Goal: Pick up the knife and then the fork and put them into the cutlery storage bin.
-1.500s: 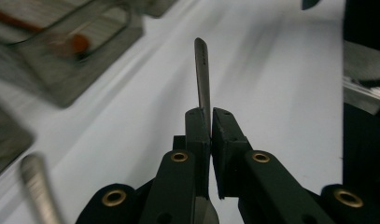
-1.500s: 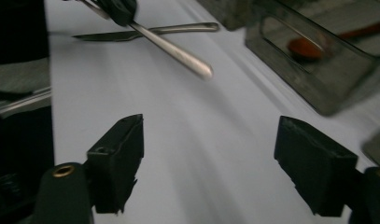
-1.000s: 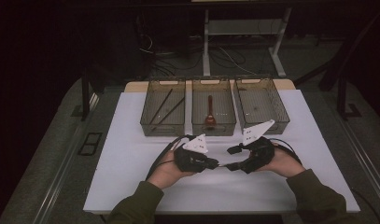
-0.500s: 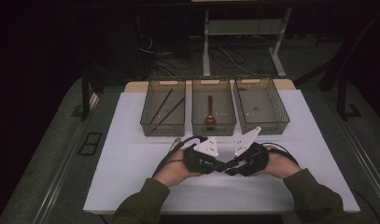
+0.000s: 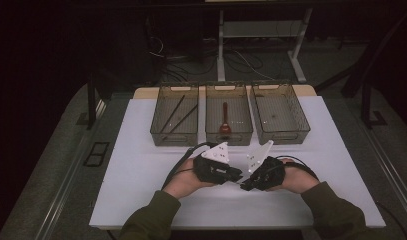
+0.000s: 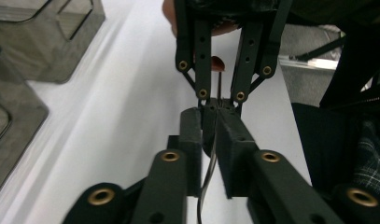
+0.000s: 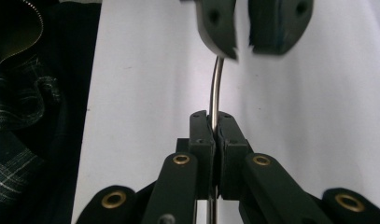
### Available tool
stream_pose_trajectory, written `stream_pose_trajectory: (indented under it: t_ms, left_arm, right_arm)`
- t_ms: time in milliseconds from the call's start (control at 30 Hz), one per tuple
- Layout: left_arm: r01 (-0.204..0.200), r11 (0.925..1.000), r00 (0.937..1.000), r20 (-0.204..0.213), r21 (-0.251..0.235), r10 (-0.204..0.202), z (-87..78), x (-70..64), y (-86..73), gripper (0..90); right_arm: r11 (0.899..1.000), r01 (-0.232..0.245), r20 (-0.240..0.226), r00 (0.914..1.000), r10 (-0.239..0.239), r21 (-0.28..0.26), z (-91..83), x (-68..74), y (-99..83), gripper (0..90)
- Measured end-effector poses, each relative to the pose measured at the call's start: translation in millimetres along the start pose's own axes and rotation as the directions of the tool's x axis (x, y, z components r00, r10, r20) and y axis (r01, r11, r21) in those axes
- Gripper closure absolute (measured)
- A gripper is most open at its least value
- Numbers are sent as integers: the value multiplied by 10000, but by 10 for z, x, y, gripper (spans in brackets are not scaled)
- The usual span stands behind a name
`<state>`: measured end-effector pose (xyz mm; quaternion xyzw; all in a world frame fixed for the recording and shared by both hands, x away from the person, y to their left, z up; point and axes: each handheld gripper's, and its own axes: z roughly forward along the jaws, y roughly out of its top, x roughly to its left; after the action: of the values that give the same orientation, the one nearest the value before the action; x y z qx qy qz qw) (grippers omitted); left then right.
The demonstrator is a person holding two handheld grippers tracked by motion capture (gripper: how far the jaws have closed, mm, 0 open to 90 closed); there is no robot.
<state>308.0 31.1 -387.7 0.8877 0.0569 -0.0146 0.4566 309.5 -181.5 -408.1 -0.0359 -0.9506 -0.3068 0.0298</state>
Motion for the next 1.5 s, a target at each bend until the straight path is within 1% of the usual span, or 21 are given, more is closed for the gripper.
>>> stream_pose_trajectory:
  t_ms: [100, 267, 433, 567, 600, 700, 833, 867, 1000, 1067, 1100, 1133, 1167, 1200, 1233, 1267, 1300, 1333, 1400, 1433, 1500]
  left_arm:
    - [303, 9992, 9995, -72, -262, -305, -40, 9, -31, 664]
    - [631, 9961, 9975, -278, -609, -649, -144, 37, -101, 588]
    - [827, 9919, 9928, -788, -966, -904, -286, 19, -208, 494]
    - [1039, 9872, 9841, -1311, -1213, -1197, -424, -3, -346, 453]
    - [1123, 9855, 9806, -1460, -1273, -1306, -459, -11, -385, 444]
    - [1274, 9801, 9697, -1885, -1520, -1552, -572, -33, -504, 415]
    - [1509, 9710, 9496, -2459, -1854, -1946, -716, -59, -657, 376]
    - [1585, 9686, 9423, -2637, -1917, -2064, -746, -67, -693, 369]
    - [1827, 9593, 9153, -3190, -2152, -2459, -848, -110, -847, 314]
    - [2023, 9523, 9003, -3394, -2283, -2726, -870, -135, -918, 270]
    - [2098, 9488, 8910, -3535, -2361, -2850, -873, -147, -950, 241]
    - [2118, 9483, 8866, -3617, -2363, -2882, -880, -157, -980, 210]
    - [2176, 9467, 8824, -3667, -2377, -2949, -885, -168, -1004, 193]
    - [2245, 9427, 8760, -3727, -2468, -3062, -883, -180, -1028, 175]
    - [2293, 9414, 8710, -3795, -2473, -3119, -886, -191, -1051, 152]
    - [2340, 9403, 8641, -3904, -2470, -3176, -889, -202, -1072, 131]
    - [2387, 9382, 8565, -4009, -2507, -3251, -893, -216, -1091, 116]
    - [2414, 9365, 8513, -4078, -2542, -3301, -898, -224, -1113, 89]
    - [2605, 9285, 8398, -4124, -2647, -3532, -910, -237, -1155, 19]
    - [2675, 9247, 8345, -4146, -2709, -3629, -912, -246, -1172, 10]
    - [2718, 9244, 8246, -4304, -2677, -3671, -910, -273, -1193, 0]
  right_arm:
    - [9997, -243, 154, 9996, 244, -49, -17, -15, -21, 857]
    - [9986, -521, 358, 9980, 523, -77, -32, -61, -105, 857]
    - [9961, -873, 604, 9943, 879, -121, -74, -92, -178, 856]
    - [9937, -1109, 844, 9901, 1118, -143, -105, -114, -227, 856]
    - [9917, -1277, 823, 9883, 1285, -152, -109, -110, -234, 856]
    - [9902, -1388, 1039, 9847, 1398, -173, -126, -133, -258, 856]
    - [9863, -1621, 1351, 9771, 1645, -290, -168, -159, -290, 856]
    - [9857, -1644, 1458, 9750, 1679, -358, -183, -170, -300, 856]
    - [9731, -2189, 1681, 9590, 2282, -725, -282, -192, -323, 854]
    - [9696, -2277, 1794, 9539, 2407, -898, -330, -204, -336, 855]
    - [9660, -2402, 1841, 9494, 2544, -959, -351, -209, -342, 855]
    - [9610, -2562, 1868, 9440, 2719, -1040, -367, -207, -343, 855]
    - [9616, -2537, 1980, 9422, 2702, -1048, -386, -217, -353, 855]
    - [9589, -2609, 2055, 9380, 2791, -1111, -406, -224, -359, 855]
    - [9553, -2699, 2109, 9334, 2903, -1203, -428, -231, -366, 855]
    - [9451, -2970, 2100, 9237, 3206, -1363, -448, -225, -365, 854]
    - [9428, -3002, 2160, 9203, 3263, -1451, -471, -236, -373, 854]
    - [9364, -3156, 2229, 9122, 3439, -1533, -496, -237, -377, 855]
    - [9302, -3255, 2286, 9052, 3584, -1697, -548, -252, -395, 855]
    - [9274, -3290, 2333, 9015, 3646, -1778, -573, -260, -405, 855]
    - [9216, -3374, 2449, 8929, 3780, -1920, -624, -275, -419, 855]
